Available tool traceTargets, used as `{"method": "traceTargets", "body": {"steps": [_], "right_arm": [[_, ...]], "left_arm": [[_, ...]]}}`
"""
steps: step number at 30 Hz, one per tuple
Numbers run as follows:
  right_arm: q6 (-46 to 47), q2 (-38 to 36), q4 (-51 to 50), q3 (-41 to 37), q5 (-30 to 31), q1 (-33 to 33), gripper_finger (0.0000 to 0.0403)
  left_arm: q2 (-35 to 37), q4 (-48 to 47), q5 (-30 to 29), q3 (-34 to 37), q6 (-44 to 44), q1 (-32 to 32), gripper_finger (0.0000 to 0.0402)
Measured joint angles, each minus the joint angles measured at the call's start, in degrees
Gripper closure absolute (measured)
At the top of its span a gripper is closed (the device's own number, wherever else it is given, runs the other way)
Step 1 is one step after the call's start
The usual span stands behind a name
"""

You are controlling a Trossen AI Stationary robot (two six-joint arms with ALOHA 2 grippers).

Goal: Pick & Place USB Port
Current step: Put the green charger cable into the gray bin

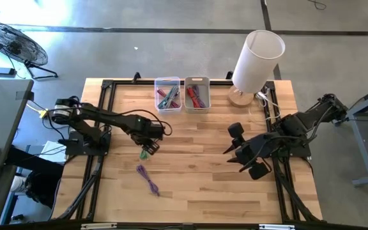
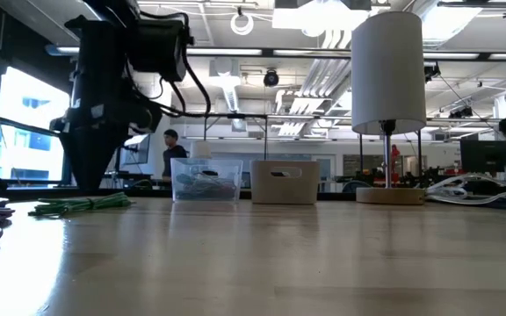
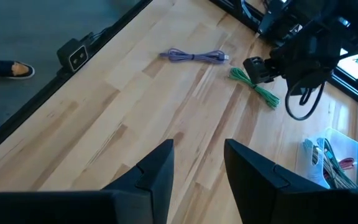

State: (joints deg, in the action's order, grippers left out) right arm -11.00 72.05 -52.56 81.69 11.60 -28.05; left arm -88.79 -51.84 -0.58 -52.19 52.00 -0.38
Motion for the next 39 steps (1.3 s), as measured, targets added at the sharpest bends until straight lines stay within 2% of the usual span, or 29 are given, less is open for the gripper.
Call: {"method": "traceTargets", "body": {"steps": [10,16,19,22,23,33,39], "right_arm": [[-0.6,0.0,0.0,0.0,-0.2,0.0,0.0269],[-0.6,0.0,0.0,0.0,-0.6,0.0,0.0269],[-0.1,0.0,0.0,0.0,-0.7,0.0,0.0269],[0.0,0.0,0.0,0.0,-1.2,-0.1,0.0269],[0.4,0.0,0.0,0.0,-1.2,-0.2,0.0269],[2.2,-0.1,-0.2,0.0,-1.2,-2.4,0.0269],[3.5,-1.0,0.5,0.0,-0.7,-2.9,0.0269]], "left_arm": [[-4.8,2.3,4.2,0.0,0.3,0.0,0.0243],[-8.8,3.3,6.6,-0.2,-3.8,0.1,0.0245],[-9.5,4.0,9.1,-0.2,-8.2,0.2,0.028],[-10.2,4.0,12.0,-0.2,-13.0,1.0,0.0364],[-10.2,4.1,12.7,-0.2,-14.0,1.1,0.0379],[-7.0,2.3,13.4,-3.0,-15.8,0.6,0.0392],[0.3,-4.2,8.4,-8.9,-15.7,0.7,0.0393]]}}
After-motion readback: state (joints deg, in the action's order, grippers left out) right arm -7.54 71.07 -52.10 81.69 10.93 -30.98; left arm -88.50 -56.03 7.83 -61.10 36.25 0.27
